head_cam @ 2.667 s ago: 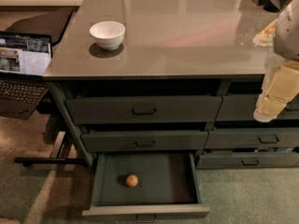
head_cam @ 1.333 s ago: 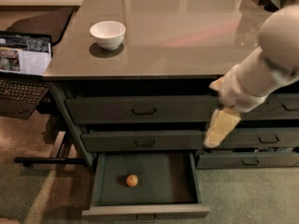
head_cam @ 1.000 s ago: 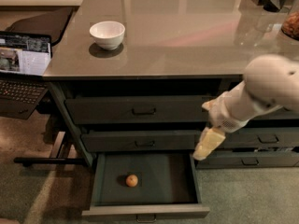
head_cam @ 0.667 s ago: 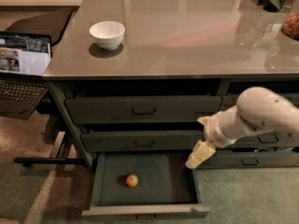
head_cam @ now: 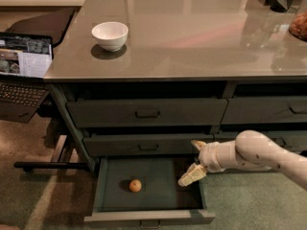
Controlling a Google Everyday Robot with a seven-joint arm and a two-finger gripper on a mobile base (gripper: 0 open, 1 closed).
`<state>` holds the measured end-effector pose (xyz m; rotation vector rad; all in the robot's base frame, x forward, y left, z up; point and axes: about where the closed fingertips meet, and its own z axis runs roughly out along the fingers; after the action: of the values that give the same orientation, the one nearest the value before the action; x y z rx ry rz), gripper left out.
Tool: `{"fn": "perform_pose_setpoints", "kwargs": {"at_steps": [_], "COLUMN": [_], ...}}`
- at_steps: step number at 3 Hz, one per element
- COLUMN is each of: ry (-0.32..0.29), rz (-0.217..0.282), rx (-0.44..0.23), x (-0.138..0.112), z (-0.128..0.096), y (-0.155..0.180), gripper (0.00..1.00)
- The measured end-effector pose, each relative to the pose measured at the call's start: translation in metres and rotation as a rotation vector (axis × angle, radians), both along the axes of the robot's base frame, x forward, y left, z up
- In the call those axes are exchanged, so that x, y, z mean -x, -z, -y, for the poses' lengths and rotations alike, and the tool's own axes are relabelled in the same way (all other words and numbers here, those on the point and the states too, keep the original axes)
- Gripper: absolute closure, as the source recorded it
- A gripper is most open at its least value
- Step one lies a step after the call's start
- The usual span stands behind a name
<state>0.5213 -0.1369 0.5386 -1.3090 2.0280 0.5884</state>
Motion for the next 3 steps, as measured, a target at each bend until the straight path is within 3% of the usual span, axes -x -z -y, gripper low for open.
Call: {"fn": "perform_pose_setpoints", "kwargs": {"at_steps": [1, 2, 3], "ry": [-0.045, -0.100, -0.100], "rz": [0.016, -0.001, -0.001], "rx": [-0.106, -0.203, -0.203], "x": [0.000, 0.006, 0.006], "z": [-0.028, -0.076, -0.076], "y": [0.042, 0.089, 0.089], "gripper": [0.00, 0.00, 0.00]}}
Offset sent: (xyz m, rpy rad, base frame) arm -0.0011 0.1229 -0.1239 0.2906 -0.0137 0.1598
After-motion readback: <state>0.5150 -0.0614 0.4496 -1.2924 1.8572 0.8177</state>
